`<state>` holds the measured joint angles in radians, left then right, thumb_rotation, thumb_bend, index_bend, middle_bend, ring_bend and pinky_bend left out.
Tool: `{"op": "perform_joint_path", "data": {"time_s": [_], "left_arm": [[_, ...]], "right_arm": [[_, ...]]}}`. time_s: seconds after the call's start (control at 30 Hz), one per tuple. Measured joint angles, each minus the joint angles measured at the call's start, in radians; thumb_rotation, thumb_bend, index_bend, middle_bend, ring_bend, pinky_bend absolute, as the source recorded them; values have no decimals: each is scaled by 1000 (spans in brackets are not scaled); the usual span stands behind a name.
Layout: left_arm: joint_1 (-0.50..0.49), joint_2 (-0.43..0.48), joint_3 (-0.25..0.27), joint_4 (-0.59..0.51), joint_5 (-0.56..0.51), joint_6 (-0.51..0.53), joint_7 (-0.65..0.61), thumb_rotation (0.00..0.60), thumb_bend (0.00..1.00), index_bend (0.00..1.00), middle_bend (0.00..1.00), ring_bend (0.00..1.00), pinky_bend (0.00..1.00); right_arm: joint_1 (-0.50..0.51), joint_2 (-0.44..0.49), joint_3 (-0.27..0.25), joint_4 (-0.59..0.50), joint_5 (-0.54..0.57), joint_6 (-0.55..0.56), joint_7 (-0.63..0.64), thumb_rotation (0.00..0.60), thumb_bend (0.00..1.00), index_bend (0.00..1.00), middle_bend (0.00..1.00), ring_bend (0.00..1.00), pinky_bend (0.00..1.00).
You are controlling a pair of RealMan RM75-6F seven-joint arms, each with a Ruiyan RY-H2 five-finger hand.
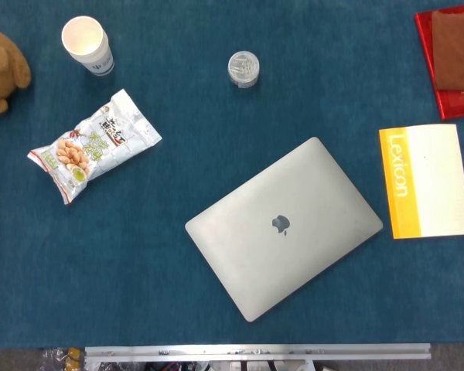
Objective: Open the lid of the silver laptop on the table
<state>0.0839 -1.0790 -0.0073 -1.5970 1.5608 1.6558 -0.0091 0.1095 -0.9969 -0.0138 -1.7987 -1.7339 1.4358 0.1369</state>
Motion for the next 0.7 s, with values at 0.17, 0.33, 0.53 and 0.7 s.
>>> {"op": "perform_joint_path", "data": {"time_s": [0.17, 0.33, 0.53, 0.7], "left_arm": [[7, 8, 1, 0, -3, 8, -14, 600, 105, 18, 0, 0, 20], [14, 12, 3, 0, -6, 13, -19, 600, 105, 19, 0, 0, 20], [15, 16, 4, -4, -7, 12, -17, 600, 106, 19, 0, 0, 20], [13, 16, 4, -9, -2, 11, -8, 600, 106, 19, 0, 0, 20]], "right_arm": [[34, -4, -6, -24, -35, -41, -20, 600, 186, 0, 3, 0, 60], [72, -21, -17, -44, -60, -90, -45, 600, 186, 0, 2, 0, 60], [95, -40, -31, -50, -75, -122, -55, 600, 186, 0, 2, 0, 60], [126, -59, -45, -60, -103, -162, -63, 600, 164, 0, 3, 0, 61]]}}
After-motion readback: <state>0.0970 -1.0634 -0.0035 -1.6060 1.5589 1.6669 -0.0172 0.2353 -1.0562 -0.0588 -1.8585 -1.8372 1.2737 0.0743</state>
